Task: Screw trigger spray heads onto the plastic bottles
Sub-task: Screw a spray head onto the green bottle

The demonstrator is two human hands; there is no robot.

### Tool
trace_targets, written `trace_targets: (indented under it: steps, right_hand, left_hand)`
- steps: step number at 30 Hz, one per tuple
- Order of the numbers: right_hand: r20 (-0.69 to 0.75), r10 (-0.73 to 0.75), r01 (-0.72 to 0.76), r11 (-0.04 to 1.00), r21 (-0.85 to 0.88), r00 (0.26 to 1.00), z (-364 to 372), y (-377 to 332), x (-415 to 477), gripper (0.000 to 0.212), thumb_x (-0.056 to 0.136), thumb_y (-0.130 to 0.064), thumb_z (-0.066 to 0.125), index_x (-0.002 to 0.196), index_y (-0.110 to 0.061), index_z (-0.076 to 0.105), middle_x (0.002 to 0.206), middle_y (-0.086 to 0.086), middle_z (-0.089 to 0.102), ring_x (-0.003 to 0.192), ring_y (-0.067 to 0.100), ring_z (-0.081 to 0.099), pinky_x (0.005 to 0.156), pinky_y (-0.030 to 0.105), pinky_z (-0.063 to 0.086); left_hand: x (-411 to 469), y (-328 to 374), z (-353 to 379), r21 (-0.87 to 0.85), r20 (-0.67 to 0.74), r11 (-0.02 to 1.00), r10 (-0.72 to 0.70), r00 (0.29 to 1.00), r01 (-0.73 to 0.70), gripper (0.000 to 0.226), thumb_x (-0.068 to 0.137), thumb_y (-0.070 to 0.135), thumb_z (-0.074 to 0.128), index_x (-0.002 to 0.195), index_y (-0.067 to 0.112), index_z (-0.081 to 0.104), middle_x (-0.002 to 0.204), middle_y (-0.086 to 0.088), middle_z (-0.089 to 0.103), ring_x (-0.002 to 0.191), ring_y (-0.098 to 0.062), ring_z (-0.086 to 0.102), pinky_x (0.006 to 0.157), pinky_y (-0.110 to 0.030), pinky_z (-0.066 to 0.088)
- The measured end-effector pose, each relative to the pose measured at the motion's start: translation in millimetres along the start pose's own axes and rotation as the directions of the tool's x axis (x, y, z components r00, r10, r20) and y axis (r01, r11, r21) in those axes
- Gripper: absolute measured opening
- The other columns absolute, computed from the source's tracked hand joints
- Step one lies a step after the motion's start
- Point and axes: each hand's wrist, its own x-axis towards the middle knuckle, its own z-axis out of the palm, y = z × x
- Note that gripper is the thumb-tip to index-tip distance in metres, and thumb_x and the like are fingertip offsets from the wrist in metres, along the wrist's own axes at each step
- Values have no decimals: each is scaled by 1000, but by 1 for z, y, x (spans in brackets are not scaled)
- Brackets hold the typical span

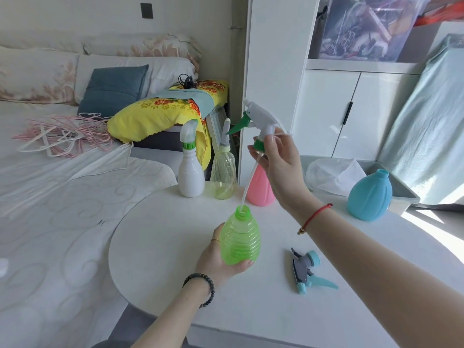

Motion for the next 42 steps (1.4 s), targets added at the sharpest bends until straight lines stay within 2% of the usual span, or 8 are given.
trace_targets:
  steps: [4, 8, 13, 17, 25, 32, 38, 42]
  right_hand:
    - [63, 49, -33, 973, -229, 997, -7, 31, -19, 18, 93, -22, 44, 80, -10, 49, 82, 15, 59, 87, 39, 63, 86, 57, 50]
    - [239, 136, -48, 938, -343, 961, -20, 57, -41, 12, 92, -13, 47, 99, -7, 54, 81, 2, 58, 77, 6, 58, 74, 25, 46]
    - [183, 187, -128, 948, -291, 965, -25, 67, -53, 23, 90, -6, 49, 111, 2, 53, 98, 10, 61, 93, 20, 59, 87, 28, 47]
    - [207, 183, -118, 950, -290, 961, -27, 69, -58, 19, 88, -1, 51, 106, 5, 54, 95, 12, 61, 80, 3, 61, 73, 11, 49]
    - [168, 192, -116, 918, -379, 967, -27, 71, -58, 17, 77, -7, 69, 92, -4, 62, 92, 14, 64, 82, 9, 59, 72, 9, 46]
    - [111, 143, -87, 911, -403, 984, -20, 72, -63, 31, 71, -12, 76, 73, -19, 46, 74, -4, 56, 70, 4, 56, 67, 12, 45]
    - [215, 198, -114, 930, -350, 956, -31, 68, -65, 14, 84, -7, 59, 88, -4, 46, 95, 19, 61, 89, 27, 59, 84, 37, 48]
    - [94, 185, -134, 909, -395, 978, -27, 70, -62, 25, 75, -10, 71, 89, -14, 50, 95, 12, 60, 88, 18, 57, 79, 19, 46]
  left_hand:
    - [0, 1, -1, 3, -7, 1000, 5, 1000, -5, 78, 48, 53, 74, 106, 65, 24, 102, 28, 58, 90, 17, 53, 67, 1, 41]
    - [-1, 2, -1, 1, -1, 1000, 26, 1000, -26, 82, 48, 55, 73, 116, 52, 27, 103, 26, 59, 94, 12, 55, 71, -6, 44]
    - [-1, 4, -1, -3, -2, 1000, 23, 1000, -23, 83, 49, 52, 74, 118, 47, 28, 101, 25, 59, 93, 10, 56, 71, -10, 44]
    - [-1, 3, 0, -8, -11, 1000, 28, 1000, -28, 82, 53, 46, 76, 120, 44, 29, 100, 26, 58, 92, 8, 56, 72, -12, 45]
    - [0, 3, 1, 22, -20, 1000, 10, 1000, -9, 87, 52, 48, 75, 124, 42, 27, 96, 29, 56, 87, 11, 54, 64, -5, 42]
    - [-2, 4, 1, 35, -40, 999, -12, 999, 14, 76, 47, 51, 73, 103, 66, 23, 93, 33, 54, 83, 20, 52, 61, -2, 41]
    - [-2, 5, 2, 13, -12, 1000, -4, 1000, 4, 82, 48, 50, 74, 115, 53, 27, 99, 27, 58, 91, 9, 57, 70, -13, 46]
    - [-2, 5, 2, 18, -14, 1000, -14, 1000, 14, 81, 48, 50, 74, 114, 52, 28, 99, 27, 57, 93, 5, 57, 71, -16, 45]
